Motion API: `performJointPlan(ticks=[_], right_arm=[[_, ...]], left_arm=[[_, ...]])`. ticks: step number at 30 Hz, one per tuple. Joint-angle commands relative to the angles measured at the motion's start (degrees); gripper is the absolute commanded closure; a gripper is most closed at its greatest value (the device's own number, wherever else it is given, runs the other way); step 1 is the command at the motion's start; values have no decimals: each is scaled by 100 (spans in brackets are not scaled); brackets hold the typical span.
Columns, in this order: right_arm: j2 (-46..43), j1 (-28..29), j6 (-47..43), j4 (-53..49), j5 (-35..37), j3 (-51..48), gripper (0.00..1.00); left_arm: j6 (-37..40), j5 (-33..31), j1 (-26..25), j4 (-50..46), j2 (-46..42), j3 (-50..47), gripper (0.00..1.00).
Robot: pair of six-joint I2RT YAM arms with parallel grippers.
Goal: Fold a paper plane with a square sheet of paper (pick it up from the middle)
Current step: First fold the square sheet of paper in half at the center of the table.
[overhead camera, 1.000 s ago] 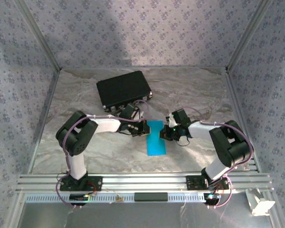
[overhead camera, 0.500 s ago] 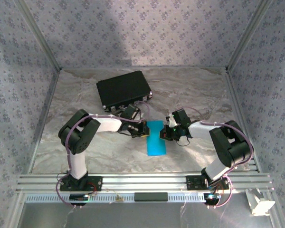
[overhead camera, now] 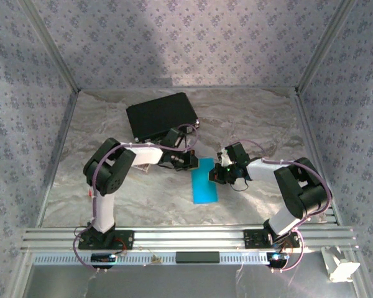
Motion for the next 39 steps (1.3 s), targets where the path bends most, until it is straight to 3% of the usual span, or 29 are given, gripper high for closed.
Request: performJointPlan(ticks=[1,8,19,34,39], right_arm=[[166,-34,-106,-616,518,-244,100],[212,-38,-126,-606,476,-225,100],[203,-32,-141,-602,471,-247,100],[106,35,-244,-566,414,-226,100],[27,96,-380,-382,222,-172,100]], left_arm=[[139,-33,112,59,235,80,98],[-28,-104,264,321,244,36,97],[-433,-793,425,214,291,148,98],[-450,-2154,52,-777,-259,459,98],[-366,-2081,-98,-818,-692,395,95]])
